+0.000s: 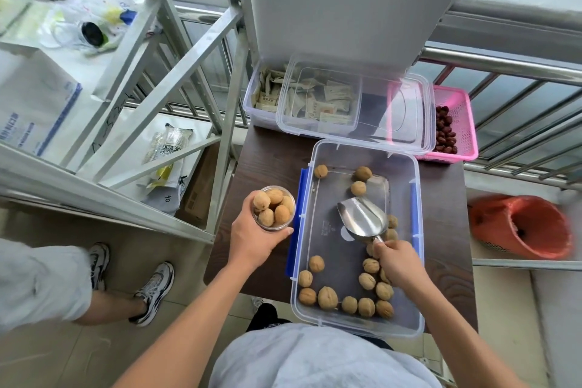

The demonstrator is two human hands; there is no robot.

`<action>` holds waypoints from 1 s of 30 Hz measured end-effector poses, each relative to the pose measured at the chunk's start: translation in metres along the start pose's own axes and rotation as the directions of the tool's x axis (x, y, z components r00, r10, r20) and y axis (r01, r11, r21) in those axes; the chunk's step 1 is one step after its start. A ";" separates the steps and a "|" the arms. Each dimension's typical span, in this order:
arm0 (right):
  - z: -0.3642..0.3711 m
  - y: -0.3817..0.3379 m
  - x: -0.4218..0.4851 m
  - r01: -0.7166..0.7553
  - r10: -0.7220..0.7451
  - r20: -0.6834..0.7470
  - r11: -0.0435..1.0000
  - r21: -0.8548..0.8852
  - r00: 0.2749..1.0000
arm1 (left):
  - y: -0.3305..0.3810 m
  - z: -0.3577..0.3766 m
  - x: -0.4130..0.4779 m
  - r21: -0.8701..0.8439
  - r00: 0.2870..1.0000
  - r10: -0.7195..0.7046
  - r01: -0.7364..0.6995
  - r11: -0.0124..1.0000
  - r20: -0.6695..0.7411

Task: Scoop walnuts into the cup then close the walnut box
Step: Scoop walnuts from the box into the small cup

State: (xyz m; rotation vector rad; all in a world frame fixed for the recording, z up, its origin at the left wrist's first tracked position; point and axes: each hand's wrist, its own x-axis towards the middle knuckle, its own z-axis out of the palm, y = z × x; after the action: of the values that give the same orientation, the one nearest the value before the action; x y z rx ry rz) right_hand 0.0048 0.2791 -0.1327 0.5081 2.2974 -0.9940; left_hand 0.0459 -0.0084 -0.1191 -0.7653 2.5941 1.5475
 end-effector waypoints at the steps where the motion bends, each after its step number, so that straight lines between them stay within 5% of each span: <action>1: 0.005 -0.007 0.006 -0.005 0.005 0.002 1.000 -0.019 1.000 | -0.001 0.000 0.000 -0.003 1.000 -0.001 0.001 1.000 0.001; 10: 0.039 -0.046 0.040 -0.029 0.032 -0.140 0.999 0.023 0.990 | -0.003 -0.001 0.003 0.000 1.000 0.004 -0.004 1.000 0.012; 21: 0.042 -0.036 0.018 0.230 -0.185 -0.221 0.953 0.198 0.958 | -0.003 -0.001 0.002 0.006 1.000 -0.001 0.001 1.000 0.024; 26: 0.013 -0.044 -0.019 0.347 -0.333 -0.160 0.936 0.065 0.929 | -0.003 -0.003 0.001 -0.002 1.000 -0.007 0.007 1.000 0.017; 30: -0.026 -0.054 -0.052 0.392 -0.389 0.054 0.917 -0.075 0.920 | -0.004 -0.002 0.001 -0.010 1.000 -0.014 0.014 1.000 0.011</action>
State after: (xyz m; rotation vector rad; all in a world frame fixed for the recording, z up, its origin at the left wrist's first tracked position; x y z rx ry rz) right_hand 0.0059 0.2578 -0.0567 -0.0122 2.4469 -1.0703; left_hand 0.0471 -0.0118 -0.1221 -0.7713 2.5700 1.5575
